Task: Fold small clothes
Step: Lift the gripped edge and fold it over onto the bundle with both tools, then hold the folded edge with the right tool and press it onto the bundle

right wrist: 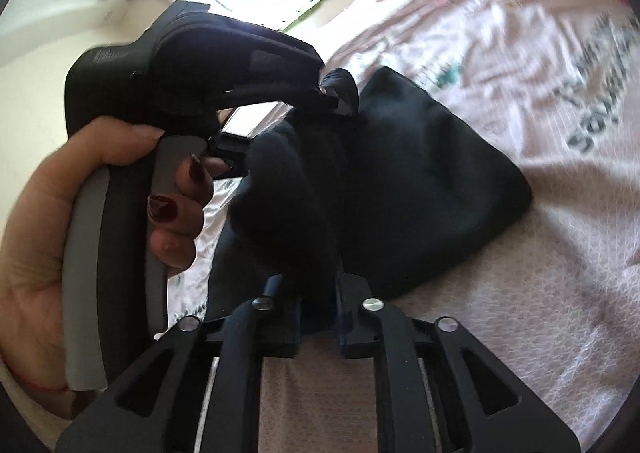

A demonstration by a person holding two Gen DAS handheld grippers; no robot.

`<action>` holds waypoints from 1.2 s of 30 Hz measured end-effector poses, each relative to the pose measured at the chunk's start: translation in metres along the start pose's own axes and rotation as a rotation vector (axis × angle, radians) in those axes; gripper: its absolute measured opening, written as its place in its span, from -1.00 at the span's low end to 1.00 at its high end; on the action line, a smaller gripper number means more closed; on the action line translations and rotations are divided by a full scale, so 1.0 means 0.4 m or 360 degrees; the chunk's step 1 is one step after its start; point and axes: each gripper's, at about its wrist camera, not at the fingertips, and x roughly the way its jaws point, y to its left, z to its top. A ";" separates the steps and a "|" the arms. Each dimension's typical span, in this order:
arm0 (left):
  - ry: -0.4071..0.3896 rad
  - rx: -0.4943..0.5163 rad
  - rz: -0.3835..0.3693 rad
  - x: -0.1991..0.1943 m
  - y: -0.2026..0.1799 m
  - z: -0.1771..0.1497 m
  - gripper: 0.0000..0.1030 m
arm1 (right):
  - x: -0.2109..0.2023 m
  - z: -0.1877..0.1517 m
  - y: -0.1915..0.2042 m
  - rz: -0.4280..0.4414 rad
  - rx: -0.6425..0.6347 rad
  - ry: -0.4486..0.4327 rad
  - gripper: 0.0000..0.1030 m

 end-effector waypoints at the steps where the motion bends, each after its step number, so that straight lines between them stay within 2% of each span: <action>1: 0.0003 -0.0003 -0.0015 0.002 -0.006 0.002 -0.02 | -0.002 0.001 -0.012 -0.0017 0.0030 0.0009 -0.50; 3: -0.0001 -0.0025 -0.0128 -0.008 -0.016 0.005 0.35 | -0.004 0.001 -0.025 0.0000 0.0078 0.0024 -0.50; 6: -0.0088 -0.0060 -0.0230 -0.056 -0.011 0.005 0.37 | -0.014 0.000 -0.034 0.0031 0.0126 0.0047 -0.47; 8: -0.0166 -0.0058 -0.0256 -0.093 0.006 0.005 0.37 | -0.027 0.001 -0.033 0.0056 0.0146 0.0068 -0.28; 9: -0.0224 -0.0066 -0.0234 -0.120 0.028 0.003 0.37 | -0.042 0.006 -0.024 0.0044 0.0116 0.0063 -0.21; 11: -0.0302 -0.0071 -0.0190 -0.156 0.067 -0.008 0.37 | -0.074 0.021 -0.012 -0.0018 0.0071 0.0036 0.17; 14: -0.0400 -0.0039 -0.0001 -0.193 0.138 -0.044 0.37 | -0.148 0.050 0.002 -0.0125 0.0042 -0.0064 0.36; 16: -0.0408 -0.0033 0.0091 -0.195 0.187 -0.074 0.37 | -0.197 0.088 0.009 -0.0173 0.0022 -0.0127 0.36; 18: -0.0386 -0.0023 0.0128 -0.181 0.222 -0.106 0.37 | -0.207 0.126 0.026 -0.0140 -0.0036 -0.0101 0.36; 20: -0.0353 0.0016 0.0173 -0.157 0.231 -0.134 0.37 | -0.164 0.178 0.055 -0.0056 -0.0132 0.0059 0.36; 21: -0.0349 0.0029 0.0183 -0.149 0.232 -0.145 0.37 | -0.132 0.196 0.067 -0.0058 -0.0204 0.0148 0.36; 24: -0.0366 0.0039 0.0176 -0.125 0.230 -0.174 0.38 | -0.031 0.232 0.077 -0.0248 -0.0387 0.0277 0.36; 25: -0.0374 0.0033 0.0173 -0.123 0.227 -0.179 0.38 | -0.005 0.240 0.067 -0.0261 -0.0403 0.0299 0.36; 30: -0.0396 0.0074 0.0162 -0.123 0.204 -0.195 0.38 | 0.082 0.266 0.004 -0.0081 -0.0268 0.0408 0.33; 36: -0.0402 0.0082 0.0130 -0.116 0.191 -0.203 0.39 | 0.115 0.281 0.019 -0.0035 -0.0269 0.0462 0.22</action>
